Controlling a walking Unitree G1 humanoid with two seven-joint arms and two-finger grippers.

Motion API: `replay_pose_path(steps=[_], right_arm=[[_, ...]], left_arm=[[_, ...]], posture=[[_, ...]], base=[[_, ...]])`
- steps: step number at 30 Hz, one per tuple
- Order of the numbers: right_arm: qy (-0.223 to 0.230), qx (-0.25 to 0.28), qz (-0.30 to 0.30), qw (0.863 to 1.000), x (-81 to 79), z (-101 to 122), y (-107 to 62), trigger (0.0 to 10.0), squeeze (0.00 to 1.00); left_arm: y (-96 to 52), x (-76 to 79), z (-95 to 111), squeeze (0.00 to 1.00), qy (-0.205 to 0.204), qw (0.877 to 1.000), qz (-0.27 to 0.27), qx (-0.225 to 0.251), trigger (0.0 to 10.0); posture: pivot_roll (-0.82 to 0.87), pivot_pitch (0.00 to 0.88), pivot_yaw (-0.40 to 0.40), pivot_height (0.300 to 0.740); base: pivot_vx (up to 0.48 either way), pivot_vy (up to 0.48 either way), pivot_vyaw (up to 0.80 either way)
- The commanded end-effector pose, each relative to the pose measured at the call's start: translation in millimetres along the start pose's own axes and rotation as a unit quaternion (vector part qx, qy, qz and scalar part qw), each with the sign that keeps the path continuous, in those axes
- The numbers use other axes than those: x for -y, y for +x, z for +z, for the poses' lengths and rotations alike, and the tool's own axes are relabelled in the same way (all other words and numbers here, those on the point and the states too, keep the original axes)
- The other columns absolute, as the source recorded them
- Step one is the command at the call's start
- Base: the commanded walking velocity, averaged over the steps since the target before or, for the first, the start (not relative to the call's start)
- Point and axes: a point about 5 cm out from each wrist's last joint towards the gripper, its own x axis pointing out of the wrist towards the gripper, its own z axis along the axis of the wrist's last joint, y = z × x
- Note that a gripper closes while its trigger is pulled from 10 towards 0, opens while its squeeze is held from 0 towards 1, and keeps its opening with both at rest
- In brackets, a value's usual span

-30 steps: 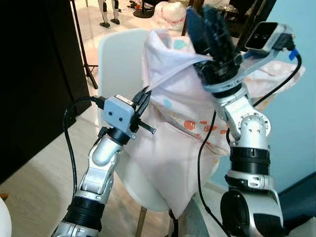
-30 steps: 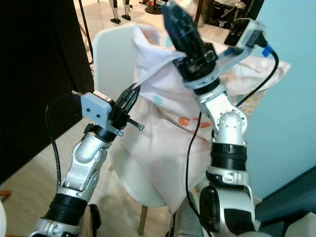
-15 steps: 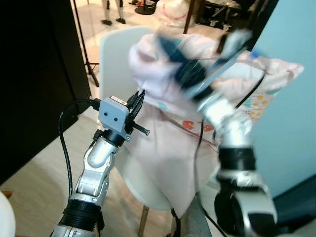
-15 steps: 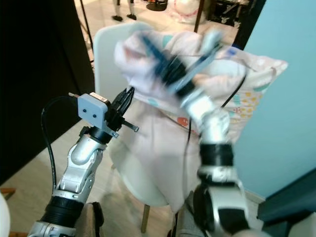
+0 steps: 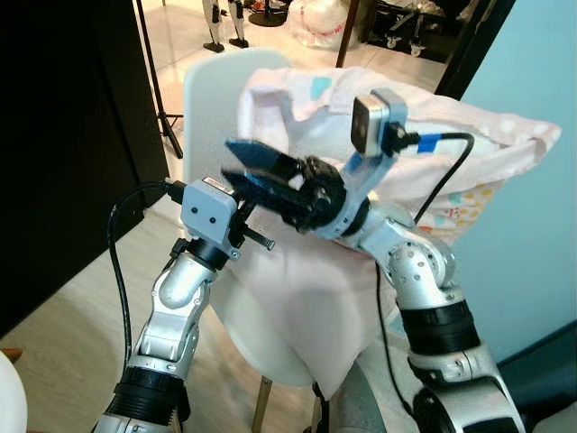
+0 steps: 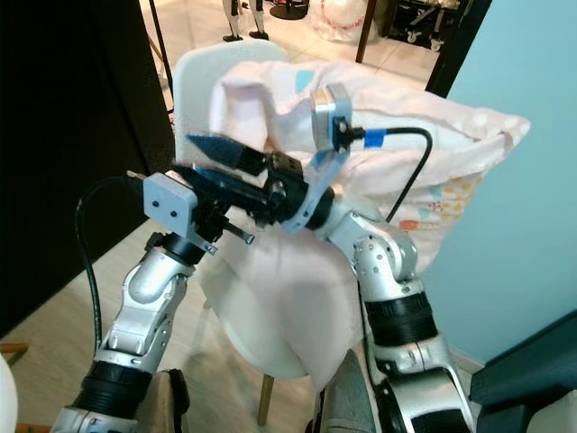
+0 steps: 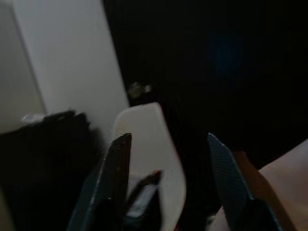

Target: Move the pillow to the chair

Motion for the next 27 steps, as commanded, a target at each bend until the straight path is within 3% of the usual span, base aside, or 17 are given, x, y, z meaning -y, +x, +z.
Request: replay_pose_path(steps=[1, 11, 17, 27], right_arm=[[-0.008, 0.013, -0.015, 1.0, 3.5, 2.7, -4.2, 0.0, 0.02], [0.009, 0.107, -0.041, 0.993, 12.6, 26.3, -10.8, 0.0, 0.0], [0.029, 0.186, -0.076, 0.979, 26.0, 53.8, -19.3, 0.0, 0.0], [0.023, 0.196, -0.085, 0.977, 29.0, 64.6, -25.6, 0.0, 0.0]], left_arm=[[-2.1, 0.5, -2.2, 0.0, 0.0, 1.0, 0.003, -0.009, 0.0], [-1.8, 0.1, -2.6, 0.0, 0.001, 1.0, 0.001, -0.01, 0.0], [-0.4, 2.6, -2.4, 0.0, 0.0, 1.0, -0.002, -0.009, 0.0], [-2.1, 5.6, -3.3, 0.0, -0.003, 1.0, -0.004, -0.01, 0.0]], posture=[[-0.01, 0.144, -0.114, 0.553], [0.0, 0.134, -0.111, 0.553], [-0.01, 0.134, -0.116, 0.553], [-0.01, 0.13, -0.123, 0.553]], base=[[0.0, 0.0, 0.0], [0.0, 0.0, 0.0], [0.0, 0.0, 0.0], [0.0, 0.0, 0.0]])
